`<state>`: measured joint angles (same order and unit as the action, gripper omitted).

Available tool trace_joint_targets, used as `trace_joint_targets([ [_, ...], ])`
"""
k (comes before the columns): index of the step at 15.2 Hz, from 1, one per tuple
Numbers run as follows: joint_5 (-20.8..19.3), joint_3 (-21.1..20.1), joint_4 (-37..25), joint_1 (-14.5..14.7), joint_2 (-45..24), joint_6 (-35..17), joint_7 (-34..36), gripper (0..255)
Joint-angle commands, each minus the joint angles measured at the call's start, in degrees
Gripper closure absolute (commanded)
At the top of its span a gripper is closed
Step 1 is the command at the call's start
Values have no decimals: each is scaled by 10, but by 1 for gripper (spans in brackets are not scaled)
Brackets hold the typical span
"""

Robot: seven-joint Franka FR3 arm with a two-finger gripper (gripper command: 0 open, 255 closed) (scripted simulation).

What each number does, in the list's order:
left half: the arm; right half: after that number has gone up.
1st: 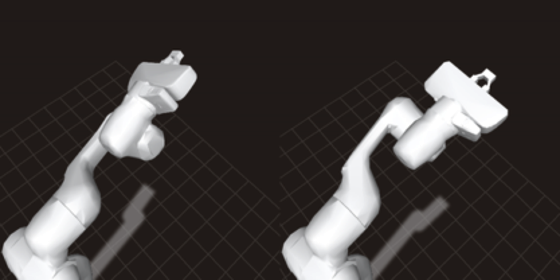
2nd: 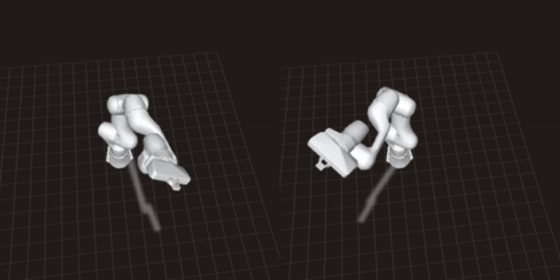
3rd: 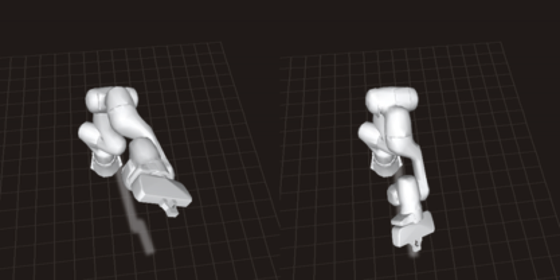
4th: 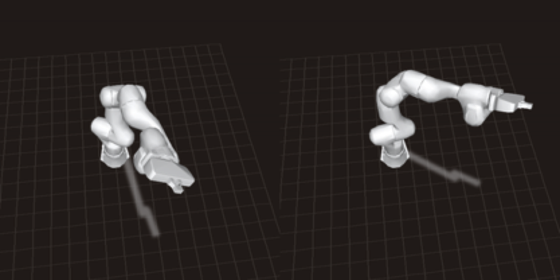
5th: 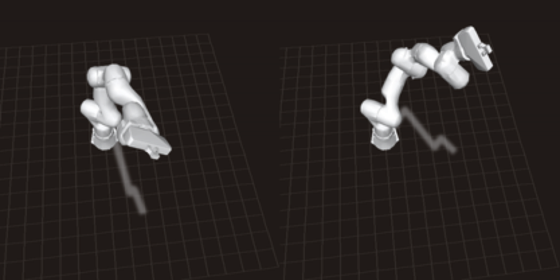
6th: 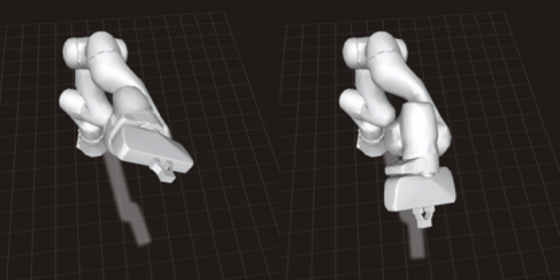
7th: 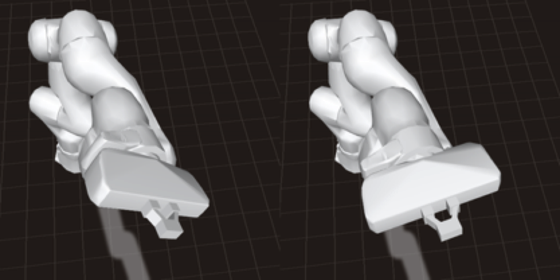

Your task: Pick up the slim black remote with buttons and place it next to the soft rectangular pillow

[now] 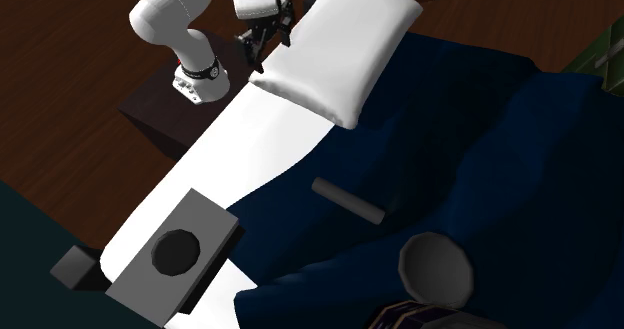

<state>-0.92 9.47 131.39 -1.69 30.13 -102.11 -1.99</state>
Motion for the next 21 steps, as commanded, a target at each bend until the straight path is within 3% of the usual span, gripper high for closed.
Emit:
trace_joint_targets([
  [1, 2, 9, -12, 2, -42, -29, -12, 0],
  [11, 42, 57, -120, 1, -257, -124, -95, 0],
  [21, 115, 66, -308, -31, -489, -147, -174, 0],
])
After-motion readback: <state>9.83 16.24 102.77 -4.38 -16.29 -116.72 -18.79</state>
